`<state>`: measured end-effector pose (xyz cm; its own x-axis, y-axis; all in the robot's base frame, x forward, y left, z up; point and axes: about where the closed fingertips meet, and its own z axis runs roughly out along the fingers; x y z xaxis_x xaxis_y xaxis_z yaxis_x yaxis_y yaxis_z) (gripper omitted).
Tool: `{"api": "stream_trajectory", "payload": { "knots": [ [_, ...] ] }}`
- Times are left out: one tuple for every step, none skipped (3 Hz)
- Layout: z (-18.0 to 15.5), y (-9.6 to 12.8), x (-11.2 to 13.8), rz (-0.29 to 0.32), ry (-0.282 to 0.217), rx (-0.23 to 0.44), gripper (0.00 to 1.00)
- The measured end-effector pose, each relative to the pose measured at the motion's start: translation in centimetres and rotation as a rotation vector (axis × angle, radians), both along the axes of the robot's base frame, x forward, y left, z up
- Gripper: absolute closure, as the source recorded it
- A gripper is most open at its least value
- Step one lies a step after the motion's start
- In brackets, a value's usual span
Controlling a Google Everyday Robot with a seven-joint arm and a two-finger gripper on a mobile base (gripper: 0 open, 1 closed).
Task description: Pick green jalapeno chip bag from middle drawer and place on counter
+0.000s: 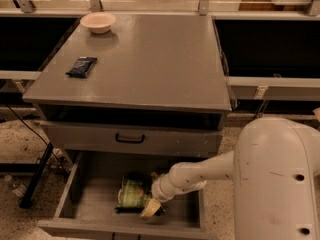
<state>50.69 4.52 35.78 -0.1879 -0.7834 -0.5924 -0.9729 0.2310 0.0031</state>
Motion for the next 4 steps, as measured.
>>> {"api": "stream_trajectory", "payload": {
  "knots": [
    [-0.05, 0.05, 0.04, 0.0, 0.002, 0.001, 0.03],
    [-0.05, 0.05, 0.04, 0.0, 0.002, 0.001, 0.27],
    [-0.06, 0.05, 0.04, 0.0, 0.002, 0.001, 0.57],
    [-0.06, 0.05, 0.04, 0.0, 0.002, 0.001, 0.81]
  ]
}}
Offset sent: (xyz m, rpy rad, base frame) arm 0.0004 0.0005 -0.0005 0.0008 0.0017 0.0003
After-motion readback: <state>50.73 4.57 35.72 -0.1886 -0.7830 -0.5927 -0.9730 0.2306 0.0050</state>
